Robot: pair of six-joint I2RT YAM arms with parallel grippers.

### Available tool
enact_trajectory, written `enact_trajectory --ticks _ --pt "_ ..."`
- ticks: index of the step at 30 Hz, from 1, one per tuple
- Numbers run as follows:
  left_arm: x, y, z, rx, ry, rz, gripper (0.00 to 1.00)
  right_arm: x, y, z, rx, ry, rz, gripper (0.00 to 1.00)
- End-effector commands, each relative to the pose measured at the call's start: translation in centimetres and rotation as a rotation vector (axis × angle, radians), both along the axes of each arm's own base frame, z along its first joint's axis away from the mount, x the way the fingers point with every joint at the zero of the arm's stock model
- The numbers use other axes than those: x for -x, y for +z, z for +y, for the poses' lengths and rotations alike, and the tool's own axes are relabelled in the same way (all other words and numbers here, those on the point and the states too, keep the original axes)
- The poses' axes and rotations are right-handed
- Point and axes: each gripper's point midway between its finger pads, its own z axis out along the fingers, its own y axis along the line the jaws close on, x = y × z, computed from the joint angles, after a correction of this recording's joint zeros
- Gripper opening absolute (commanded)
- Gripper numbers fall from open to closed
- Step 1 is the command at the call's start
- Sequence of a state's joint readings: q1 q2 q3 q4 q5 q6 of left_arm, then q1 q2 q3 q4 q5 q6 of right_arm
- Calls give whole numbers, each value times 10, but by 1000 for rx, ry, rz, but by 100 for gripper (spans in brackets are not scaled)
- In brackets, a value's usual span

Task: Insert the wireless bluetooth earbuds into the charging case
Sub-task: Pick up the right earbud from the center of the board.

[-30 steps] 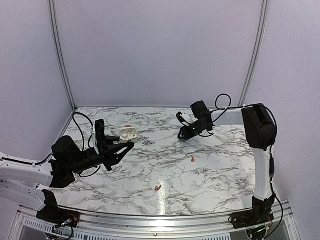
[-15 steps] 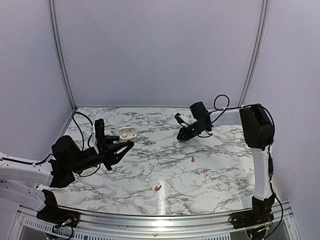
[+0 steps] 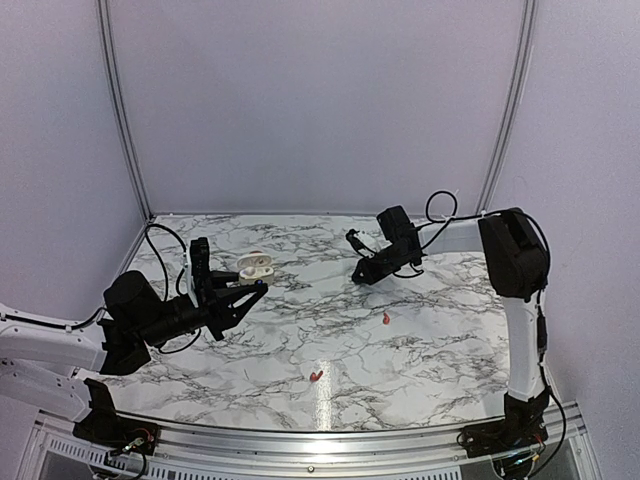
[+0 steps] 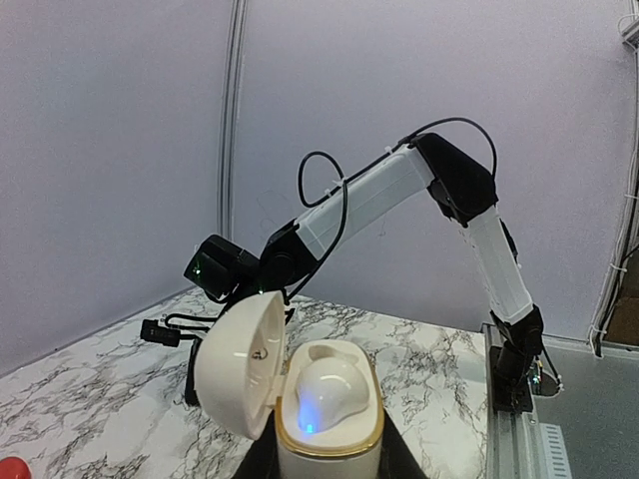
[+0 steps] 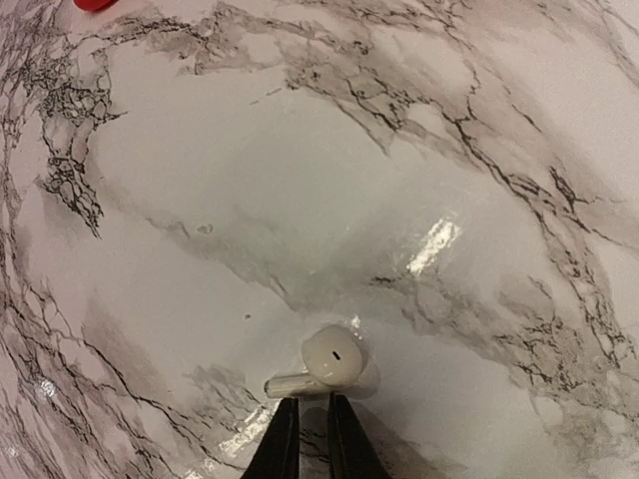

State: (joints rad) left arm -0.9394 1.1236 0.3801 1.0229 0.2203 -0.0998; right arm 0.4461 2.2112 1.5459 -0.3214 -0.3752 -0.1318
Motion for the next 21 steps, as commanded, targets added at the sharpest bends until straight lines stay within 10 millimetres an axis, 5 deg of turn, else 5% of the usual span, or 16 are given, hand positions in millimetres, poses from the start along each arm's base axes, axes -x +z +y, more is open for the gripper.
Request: enact_trajectory --ticks 1,7,14,21 --pt "1 19 0 49 -14 -27 0 26 3 8 26 32 14 13" --pt "3 20 -1 54 -23 -23 0 40 18 12 3 31 -6 17" --pt "4 25 2 66 -20 -31 0 13 50 7 -53 -23 -81 25" --pt "3 24 3 65 -13 -30 0 -15 53 8 -61 -29 -114 28"
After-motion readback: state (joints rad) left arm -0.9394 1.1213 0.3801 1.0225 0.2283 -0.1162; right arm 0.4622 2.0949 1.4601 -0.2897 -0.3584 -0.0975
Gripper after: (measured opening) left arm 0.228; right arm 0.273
